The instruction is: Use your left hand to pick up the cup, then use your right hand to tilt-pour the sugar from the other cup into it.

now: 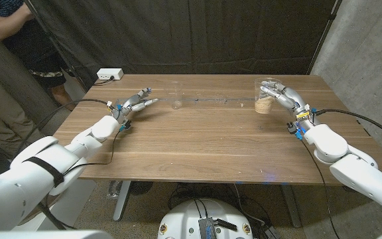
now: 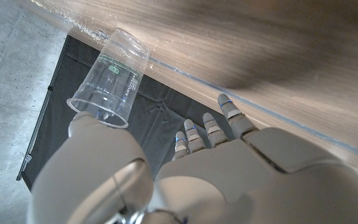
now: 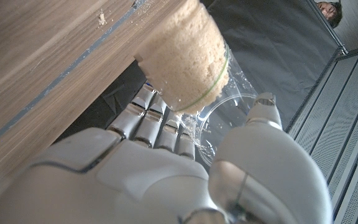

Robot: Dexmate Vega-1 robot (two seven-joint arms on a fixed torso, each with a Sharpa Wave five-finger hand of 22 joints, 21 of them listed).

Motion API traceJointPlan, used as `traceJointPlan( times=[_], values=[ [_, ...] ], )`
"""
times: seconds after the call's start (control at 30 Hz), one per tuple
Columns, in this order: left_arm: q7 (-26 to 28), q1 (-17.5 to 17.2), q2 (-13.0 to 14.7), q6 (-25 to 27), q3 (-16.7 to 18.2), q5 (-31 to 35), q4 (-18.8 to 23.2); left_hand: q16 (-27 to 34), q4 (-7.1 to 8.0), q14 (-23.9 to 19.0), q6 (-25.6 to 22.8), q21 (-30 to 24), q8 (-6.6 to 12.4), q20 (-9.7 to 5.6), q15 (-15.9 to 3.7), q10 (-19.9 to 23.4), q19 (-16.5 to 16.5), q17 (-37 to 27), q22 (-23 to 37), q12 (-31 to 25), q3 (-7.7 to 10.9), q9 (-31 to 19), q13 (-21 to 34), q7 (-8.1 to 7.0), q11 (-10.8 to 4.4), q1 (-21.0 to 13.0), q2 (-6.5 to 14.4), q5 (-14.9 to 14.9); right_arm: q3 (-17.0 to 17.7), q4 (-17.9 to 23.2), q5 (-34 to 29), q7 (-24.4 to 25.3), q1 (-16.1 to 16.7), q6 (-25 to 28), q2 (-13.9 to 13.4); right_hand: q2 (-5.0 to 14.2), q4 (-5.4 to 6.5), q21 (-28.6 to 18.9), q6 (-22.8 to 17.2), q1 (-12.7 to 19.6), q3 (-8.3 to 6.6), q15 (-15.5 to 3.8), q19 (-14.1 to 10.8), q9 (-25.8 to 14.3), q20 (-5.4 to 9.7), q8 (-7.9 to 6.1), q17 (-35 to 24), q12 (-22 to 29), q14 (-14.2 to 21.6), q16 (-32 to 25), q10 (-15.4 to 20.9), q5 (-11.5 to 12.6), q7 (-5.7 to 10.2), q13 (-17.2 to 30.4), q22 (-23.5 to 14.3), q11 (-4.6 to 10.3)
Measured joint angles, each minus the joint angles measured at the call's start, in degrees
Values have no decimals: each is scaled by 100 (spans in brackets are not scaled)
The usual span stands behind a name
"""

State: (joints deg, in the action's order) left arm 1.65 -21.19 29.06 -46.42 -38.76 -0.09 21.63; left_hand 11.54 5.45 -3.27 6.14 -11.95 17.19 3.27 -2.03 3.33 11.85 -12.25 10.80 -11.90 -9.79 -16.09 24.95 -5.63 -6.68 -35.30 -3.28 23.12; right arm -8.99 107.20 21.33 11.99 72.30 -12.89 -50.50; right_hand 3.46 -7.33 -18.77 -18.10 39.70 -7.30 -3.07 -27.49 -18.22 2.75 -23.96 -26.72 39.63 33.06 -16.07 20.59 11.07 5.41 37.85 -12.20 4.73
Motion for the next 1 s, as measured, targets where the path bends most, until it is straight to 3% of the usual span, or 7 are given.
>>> traceJointPlan(
  times=[1.0],
  values=[
    [30,309,-248,356,-407,-24,-72,0,8,0,-21,0,42,1,0,31,0,0,0,0,-55,-29,-26,21,-30,-52,52,22,88,65,-1,-7,126,10,-5,34,-16,0,-34,-8,-16,-20,0,3,0,12,-44,23,40,45,-1,-1,12,27,-3,-1]
  ],
)
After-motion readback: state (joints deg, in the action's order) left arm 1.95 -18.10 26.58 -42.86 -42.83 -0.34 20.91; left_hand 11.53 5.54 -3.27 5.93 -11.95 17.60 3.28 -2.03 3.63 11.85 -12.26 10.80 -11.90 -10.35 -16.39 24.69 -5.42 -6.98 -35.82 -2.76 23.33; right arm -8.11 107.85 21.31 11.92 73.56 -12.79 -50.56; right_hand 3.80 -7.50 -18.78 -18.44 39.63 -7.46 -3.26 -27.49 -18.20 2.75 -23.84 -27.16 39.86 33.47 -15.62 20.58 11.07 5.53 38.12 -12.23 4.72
